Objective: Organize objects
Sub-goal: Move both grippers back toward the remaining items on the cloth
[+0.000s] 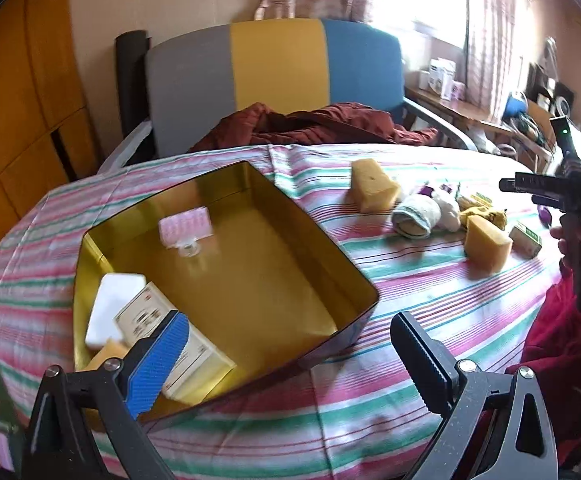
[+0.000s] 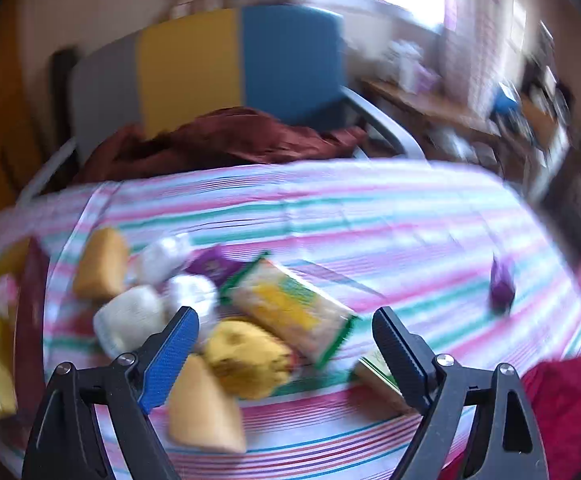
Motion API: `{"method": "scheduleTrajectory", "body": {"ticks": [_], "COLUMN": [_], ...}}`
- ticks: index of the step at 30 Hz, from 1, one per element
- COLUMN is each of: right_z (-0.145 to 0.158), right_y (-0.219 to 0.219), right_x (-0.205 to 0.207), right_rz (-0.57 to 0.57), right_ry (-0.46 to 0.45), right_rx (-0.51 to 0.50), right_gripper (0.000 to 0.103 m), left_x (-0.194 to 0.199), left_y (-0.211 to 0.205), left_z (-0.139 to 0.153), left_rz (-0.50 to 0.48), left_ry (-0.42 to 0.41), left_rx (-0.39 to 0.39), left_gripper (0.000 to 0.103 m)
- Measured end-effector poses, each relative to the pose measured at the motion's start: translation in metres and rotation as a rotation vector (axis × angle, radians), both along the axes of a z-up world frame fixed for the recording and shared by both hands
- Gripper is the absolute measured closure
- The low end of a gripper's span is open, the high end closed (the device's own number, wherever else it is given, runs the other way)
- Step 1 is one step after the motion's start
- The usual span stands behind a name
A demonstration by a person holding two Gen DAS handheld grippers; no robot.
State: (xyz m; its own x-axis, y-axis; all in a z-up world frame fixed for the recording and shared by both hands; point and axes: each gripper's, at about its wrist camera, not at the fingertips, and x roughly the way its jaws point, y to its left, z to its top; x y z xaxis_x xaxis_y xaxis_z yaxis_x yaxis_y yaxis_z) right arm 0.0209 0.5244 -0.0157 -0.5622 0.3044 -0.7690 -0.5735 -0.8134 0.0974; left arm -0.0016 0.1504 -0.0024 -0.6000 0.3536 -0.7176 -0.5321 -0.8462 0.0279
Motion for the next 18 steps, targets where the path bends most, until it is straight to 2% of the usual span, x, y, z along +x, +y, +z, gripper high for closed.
{"method": "scheduleTrajectory", "body": {"ticks": [2,7,18], "right_z": [-0.004,-0.008,-0.014], "right_y": [0.016,0.026,0.029], "right_x": [0.007,0.013,0.011], "right_rz": [-0.058,-0.084,-0.073], "right_ry": [0.01,0.009,0.001], "right_rx": [-0.072,-0.13,-0.181], "right_gripper": [0.013,0.013,0.013], "left_x": [-0.002,-0.006,-0.011], "left_y": [0.013,0.05,0.115], "left_z": [-0.001,-0.006,-0.018], "left_rz": [-0.023,-0.096,-0.209], "left_ry": [-0.002,-0.024,-0.041], "left_rx": [-0.008,-0.018,-0.072], "left_gripper": [0.001,0.001,0.001]}}
